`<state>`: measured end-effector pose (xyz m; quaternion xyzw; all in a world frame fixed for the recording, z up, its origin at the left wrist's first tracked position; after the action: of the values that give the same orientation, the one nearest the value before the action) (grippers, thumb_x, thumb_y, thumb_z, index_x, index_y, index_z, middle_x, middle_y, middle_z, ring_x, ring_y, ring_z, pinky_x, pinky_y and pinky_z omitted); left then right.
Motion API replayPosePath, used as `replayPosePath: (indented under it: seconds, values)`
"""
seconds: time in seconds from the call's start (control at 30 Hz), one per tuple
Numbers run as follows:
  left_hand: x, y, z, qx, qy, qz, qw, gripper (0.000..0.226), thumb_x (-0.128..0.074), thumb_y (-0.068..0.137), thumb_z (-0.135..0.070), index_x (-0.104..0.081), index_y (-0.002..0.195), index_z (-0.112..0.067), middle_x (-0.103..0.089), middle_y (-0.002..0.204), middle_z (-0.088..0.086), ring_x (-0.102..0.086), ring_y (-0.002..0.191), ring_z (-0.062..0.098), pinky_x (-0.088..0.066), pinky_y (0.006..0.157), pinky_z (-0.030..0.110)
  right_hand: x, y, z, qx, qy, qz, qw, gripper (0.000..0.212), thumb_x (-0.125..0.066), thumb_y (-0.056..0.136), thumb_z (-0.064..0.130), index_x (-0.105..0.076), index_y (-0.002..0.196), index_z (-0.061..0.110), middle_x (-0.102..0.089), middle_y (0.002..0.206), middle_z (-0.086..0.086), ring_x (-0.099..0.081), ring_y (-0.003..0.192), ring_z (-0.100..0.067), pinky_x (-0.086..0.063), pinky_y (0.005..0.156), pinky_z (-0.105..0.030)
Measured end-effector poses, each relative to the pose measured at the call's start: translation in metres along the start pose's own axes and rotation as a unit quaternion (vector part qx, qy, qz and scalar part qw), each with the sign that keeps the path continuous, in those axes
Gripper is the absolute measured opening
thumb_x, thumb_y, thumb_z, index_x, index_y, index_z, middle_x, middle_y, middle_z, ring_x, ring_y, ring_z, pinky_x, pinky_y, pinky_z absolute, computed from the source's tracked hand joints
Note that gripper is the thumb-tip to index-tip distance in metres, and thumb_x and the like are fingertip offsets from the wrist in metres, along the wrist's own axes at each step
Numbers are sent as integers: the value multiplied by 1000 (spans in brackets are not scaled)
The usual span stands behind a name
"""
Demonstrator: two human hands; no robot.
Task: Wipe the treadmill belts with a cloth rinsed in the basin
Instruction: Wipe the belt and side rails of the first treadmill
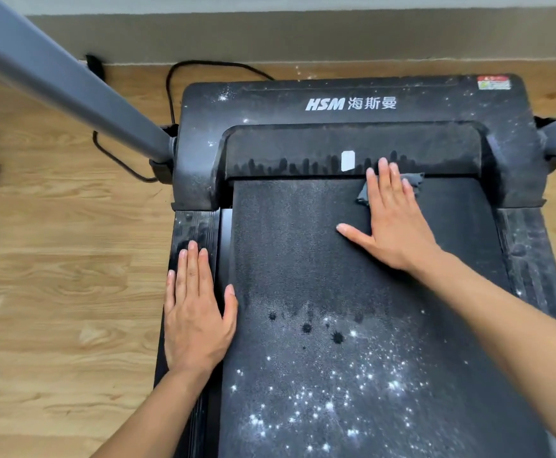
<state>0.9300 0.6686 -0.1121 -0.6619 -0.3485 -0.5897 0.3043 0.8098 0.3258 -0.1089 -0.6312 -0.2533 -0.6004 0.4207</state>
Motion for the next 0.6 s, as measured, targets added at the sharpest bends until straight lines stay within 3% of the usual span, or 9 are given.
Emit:
replayPosePath:
  seconds: [0.07, 0.27, 0.37, 0.5, 0.6]
  values:
    - [0, 1, -2, -5, -2, -9, 1000, 76, -34, 102, -44, -16, 166, -6, -3, 176, 4, -4, 163, 18, -15, 131, 48, -4, -10, 1, 6, 18, 6, 1000, 116, -16, 90, 91, 11, 165, 8, 25, 172, -11, 25, 158, -23, 0, 132, -48]
    - [1, 2, -2, -6, -15, -9, 1000, 78, -36, 101, -43, -16, 166, -5, -2, 177, 5, -4, 163, 19, -13, 131, 48, -39, -156, 23, 52, -4, 61, 997, 111, -23, 94, 87, 9, 165, 8, 21, 173, -9, 16, 161, -25, 3, 129, -43]
    - [1, 2, -2, -5, -12, -6, 1000, 79, -38, 100, -42, -15, 166, -6, -1, 177, 5, -2, 163, 18, -11, 132, 47, -32, -115, 7, 38, 1, 66, 997, 111, -16, 92, 89, 18, 164, 12, 32, 170, -5, 27, 158, -20, 9, 130, -41]
    - [1, 2, -2, -2, -13, -10, 1000, 79, -39, 99, -42, -17, 166, -6, -2, 177, 4, -3, 163, 18, -11, 132, 47, -4, -14, -28, -44, 20, -6, 999, 114, -20, 91, 88, 11, 165, 8, 23, 172, -12, 22, 159, -24, 2, 131, -49]
    - [1, 1, -2, -4, -14, -13, 1000, 79, -38, 99, -42, -16, 166, -6, -2, 177, 4, -3, 163, 18, -12, 132, 48, -5, -24, -29, -29, 29, 23, 999, 113, -21, 92, 87, 13, 165, 7, 25, 171, -13, 25, 158, -24, 2, 131, -50]
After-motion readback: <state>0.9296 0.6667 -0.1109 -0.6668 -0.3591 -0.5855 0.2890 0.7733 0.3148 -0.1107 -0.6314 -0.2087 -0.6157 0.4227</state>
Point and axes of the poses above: each hand's wrist, its own y-axis towards the middle knuckle, its own x-axis out of the back of the hand, z = x × y, the point moved 8 cm from there along y, towards the middle knuckle
